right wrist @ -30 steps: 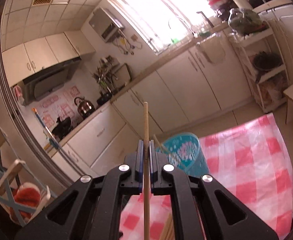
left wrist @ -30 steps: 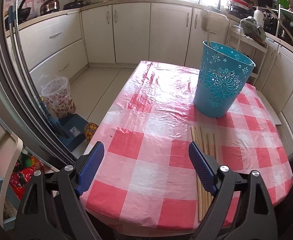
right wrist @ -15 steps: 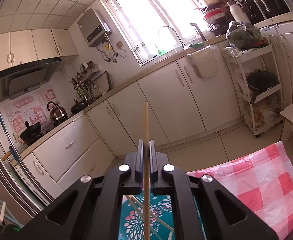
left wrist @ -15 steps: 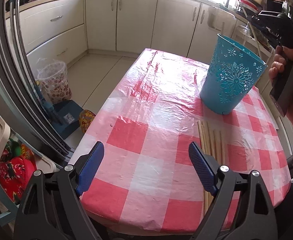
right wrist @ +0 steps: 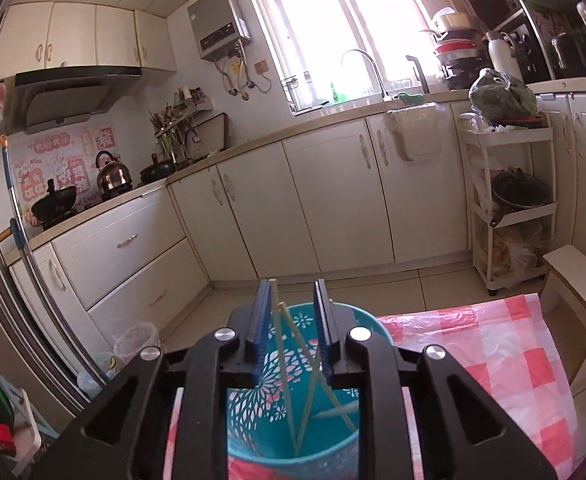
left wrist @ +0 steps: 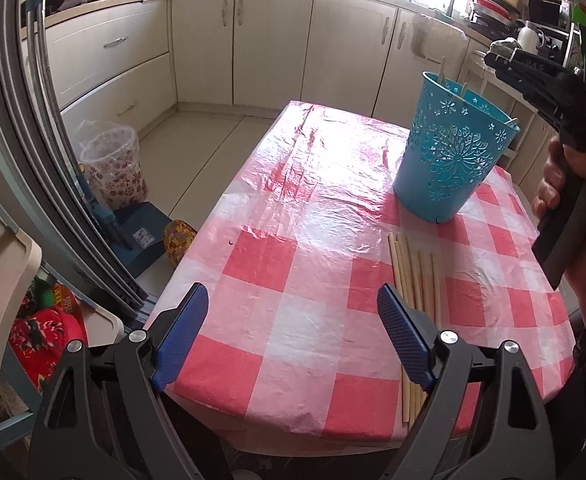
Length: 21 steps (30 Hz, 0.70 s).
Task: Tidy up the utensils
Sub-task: 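Lift the chopstick with the right tool and drop it into the basket, then move the open right tool back toward the chopstick pile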
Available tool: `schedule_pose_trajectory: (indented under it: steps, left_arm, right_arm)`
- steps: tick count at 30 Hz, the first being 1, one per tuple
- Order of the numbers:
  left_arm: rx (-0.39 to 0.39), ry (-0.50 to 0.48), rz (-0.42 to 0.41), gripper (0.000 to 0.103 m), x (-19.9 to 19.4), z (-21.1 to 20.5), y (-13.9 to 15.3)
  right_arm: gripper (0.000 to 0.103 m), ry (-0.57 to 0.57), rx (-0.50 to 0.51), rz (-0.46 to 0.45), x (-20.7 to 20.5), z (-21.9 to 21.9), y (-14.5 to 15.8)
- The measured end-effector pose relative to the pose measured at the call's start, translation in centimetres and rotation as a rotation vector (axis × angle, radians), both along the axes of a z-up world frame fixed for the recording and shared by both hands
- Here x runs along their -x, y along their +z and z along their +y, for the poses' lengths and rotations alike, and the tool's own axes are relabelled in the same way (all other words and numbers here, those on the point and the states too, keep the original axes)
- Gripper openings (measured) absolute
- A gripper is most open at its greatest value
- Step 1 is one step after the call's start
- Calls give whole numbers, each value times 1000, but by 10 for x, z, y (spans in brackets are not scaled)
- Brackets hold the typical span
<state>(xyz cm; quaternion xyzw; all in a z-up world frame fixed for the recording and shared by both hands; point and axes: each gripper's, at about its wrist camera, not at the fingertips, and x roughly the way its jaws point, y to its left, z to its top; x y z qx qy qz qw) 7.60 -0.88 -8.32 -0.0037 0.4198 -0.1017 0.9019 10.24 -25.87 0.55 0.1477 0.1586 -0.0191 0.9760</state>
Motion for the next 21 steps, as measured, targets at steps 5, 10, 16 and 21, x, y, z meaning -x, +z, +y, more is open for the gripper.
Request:
schedule_pose_trajectory:
  steps: [5,10,16,21]
  left_arm:
    - [-10,15,-46,86,19,9,18]
    - [19,0,-56,86,33,12,30]
    - [31,-32,-92,88,54,13,44]
    - [42,-28,-92,88,64,21,47]
  right_arm:
    - [38,-24,-3,4,58,9,3]
    - [48,-40,-24,125,115,26,-23]
    - [51,-39,-58,288,159,49,-66]
    - [52,-25,-84,378,164,61,-85]
